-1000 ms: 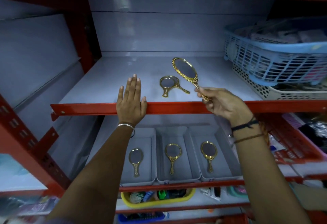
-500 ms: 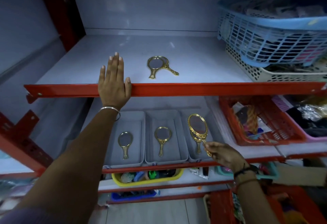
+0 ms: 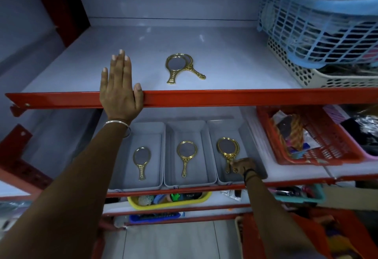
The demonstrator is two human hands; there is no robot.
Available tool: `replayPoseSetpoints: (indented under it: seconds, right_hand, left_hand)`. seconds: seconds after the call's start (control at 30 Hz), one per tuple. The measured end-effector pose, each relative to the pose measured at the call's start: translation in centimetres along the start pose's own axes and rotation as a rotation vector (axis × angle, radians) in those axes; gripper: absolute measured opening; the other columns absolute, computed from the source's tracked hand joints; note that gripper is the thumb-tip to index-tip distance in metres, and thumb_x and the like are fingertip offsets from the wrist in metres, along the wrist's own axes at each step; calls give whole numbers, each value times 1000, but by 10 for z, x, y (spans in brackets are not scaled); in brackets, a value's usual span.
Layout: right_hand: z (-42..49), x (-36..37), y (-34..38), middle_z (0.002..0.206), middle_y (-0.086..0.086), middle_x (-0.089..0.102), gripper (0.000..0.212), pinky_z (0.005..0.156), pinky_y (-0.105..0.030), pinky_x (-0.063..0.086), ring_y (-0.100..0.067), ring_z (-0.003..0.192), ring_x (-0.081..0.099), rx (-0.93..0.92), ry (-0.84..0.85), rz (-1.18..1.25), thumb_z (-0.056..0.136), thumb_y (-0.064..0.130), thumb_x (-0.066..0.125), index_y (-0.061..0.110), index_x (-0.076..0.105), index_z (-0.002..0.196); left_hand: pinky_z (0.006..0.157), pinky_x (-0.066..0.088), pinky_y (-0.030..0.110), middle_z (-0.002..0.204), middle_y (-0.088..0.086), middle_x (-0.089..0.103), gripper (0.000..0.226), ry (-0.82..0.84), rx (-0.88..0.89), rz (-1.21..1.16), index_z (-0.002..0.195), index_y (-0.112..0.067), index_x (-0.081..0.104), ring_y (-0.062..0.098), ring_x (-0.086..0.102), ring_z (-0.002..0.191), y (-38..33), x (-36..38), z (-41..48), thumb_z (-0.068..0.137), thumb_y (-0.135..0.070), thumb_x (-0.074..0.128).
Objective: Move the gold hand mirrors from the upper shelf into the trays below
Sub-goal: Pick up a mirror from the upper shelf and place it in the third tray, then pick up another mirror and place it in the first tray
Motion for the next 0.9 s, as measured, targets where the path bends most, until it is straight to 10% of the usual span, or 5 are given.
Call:
replayPoseSetpoints:
  seconds: [0.13, 0.33, 0.5, 0.77, 0.9]
  right_hand:
    - [-20, -8, 10, 78, -16, 62, 30, 56, -20, 39, -26, 74, 60, -69, -115, -67, 84, 27, 62, 8, 58, 61]
    - [-126, -47, 87, 65, 1, 61, 14, 56, -8, 44, -5, 61, 56, -728, -183, 561, 85, 18, 66, 12, 65, 73]
    - [-214, -68, 183, 68, 3, 62, 12, 58, -10, 45, -7, 62, 58, -1109, -206, 597, 85, 24, 65, 20, 63, 74]
    - [-187, -7, 300, 113, -14, 66, 45, 88, -38, 52, -34, 107, 60, -783, -327, -160, 80, 45, 64, 7, 67, 105]
    - [-180, 6, 319, 137, -15, 51, 48, 107, -53, 39, -35, 127, 48, -637, -364, -344, 85, 17, 62, 9, 51, 131]
  left_hand:
    - [120, -3, 20, 150, 15, 39, 62, 9, -4, -13, 143, -2, 35, 27, 33, 141, -1, -2, 1, 91, -34, 23]
    - [119, 15, 31, 149, 15, 40, 62, 41, -17, -31, 142, -2, 37, 25, 34, 140, -1, -6, 2, 91, -33, 26]
    - [116, 22, 39, 151, 16, 37, 63, 124, 4, -49, 143, -1, 34, 26, 33, 141, 0, -11, 1, 89, -32, 29]
    - [115, 19, 37, 149, 15, 40, 63, 133, 22, -52, 141, -1, 38, 23, 32, 139, 3, -12, 3, 86, -31, 33]
    - [114, 21, 38, 148, 15, 43, 63, 109, 28, -67, 141, -3, 37, 21, 29, 138, 3, -9, 4, 85, -30, 36]
Point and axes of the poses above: each hand's wrist, its own z-axis towards the middle knuckle, its own x-axis out of the palm, y = z × x, the point moved 2 cm from there along z, towards the middle knuckle
